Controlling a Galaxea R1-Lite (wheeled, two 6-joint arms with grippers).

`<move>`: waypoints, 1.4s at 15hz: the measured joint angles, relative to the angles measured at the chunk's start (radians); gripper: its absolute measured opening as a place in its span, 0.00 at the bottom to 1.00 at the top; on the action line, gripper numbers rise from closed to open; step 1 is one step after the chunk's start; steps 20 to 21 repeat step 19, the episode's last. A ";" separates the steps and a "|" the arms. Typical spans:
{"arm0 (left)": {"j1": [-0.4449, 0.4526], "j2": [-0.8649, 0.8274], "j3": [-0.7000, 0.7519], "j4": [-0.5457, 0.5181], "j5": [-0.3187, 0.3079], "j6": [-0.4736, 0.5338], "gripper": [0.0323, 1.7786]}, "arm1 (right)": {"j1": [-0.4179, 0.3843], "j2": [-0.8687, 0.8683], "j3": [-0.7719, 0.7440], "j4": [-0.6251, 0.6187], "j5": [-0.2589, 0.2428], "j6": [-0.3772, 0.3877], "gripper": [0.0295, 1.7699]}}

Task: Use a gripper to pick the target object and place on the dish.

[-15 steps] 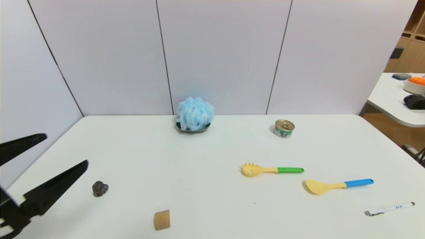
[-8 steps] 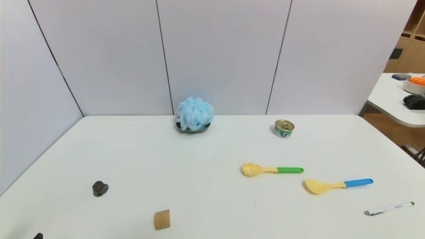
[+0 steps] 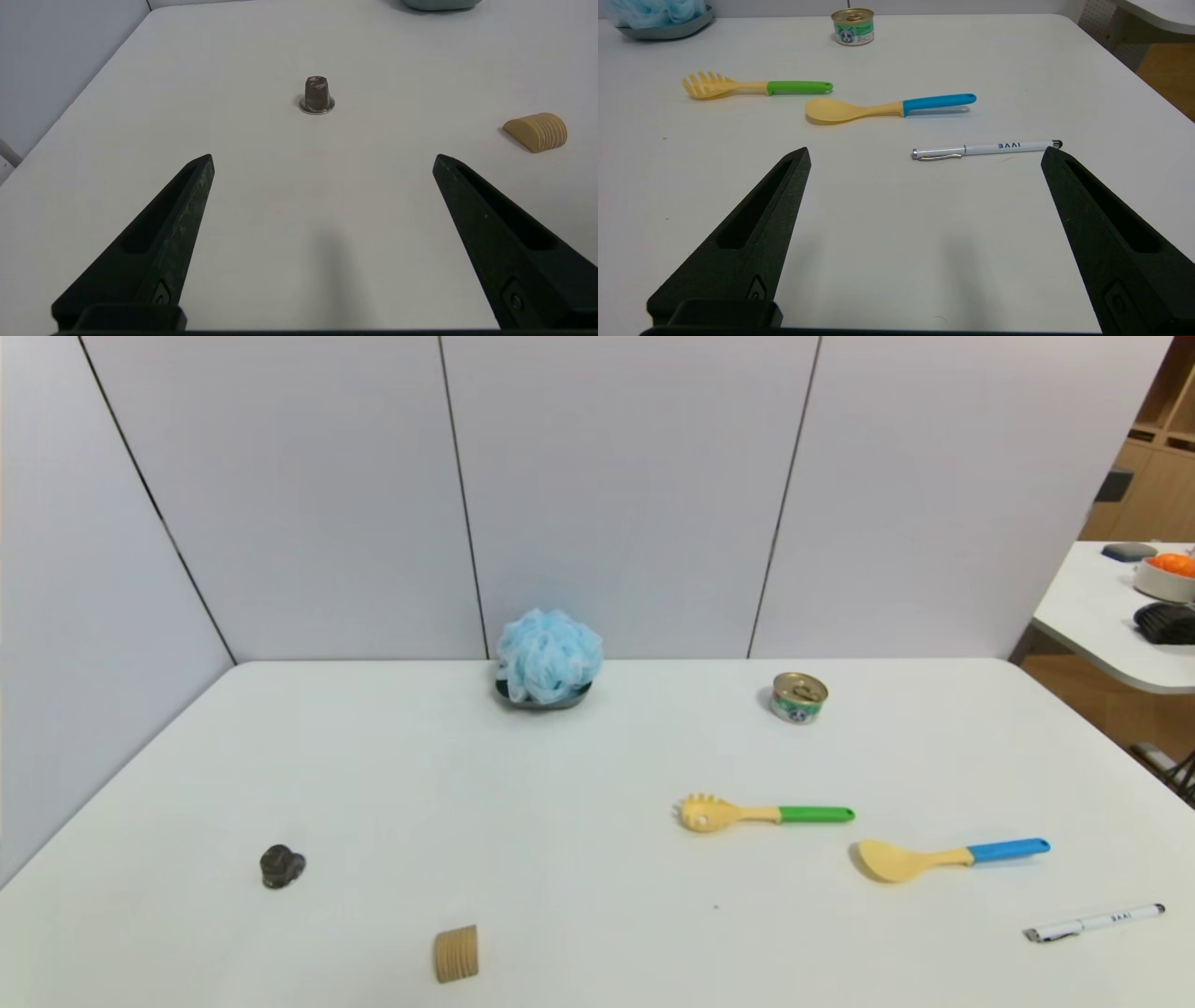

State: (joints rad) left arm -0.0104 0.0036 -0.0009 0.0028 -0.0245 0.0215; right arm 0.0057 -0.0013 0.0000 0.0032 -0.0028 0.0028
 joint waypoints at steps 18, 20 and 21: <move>0.000 -0.007 0.001 -0.001 0.033 -0.064 0.95 | 0.000 0.000 0.000 0.000 -0.001 -0.003 0.97; 0.000 -0.007 0.001 -0.001 0.033 -0.064 0.95 | 0.000 0.000 0.000 0.000 -0.001 -0.001 0.97; 0.000 -0.007 0.001 -0.001 0.033 -0.064 0.95 | 0.000 0.000 0.000 0.000 -0.001 -0.001 0.97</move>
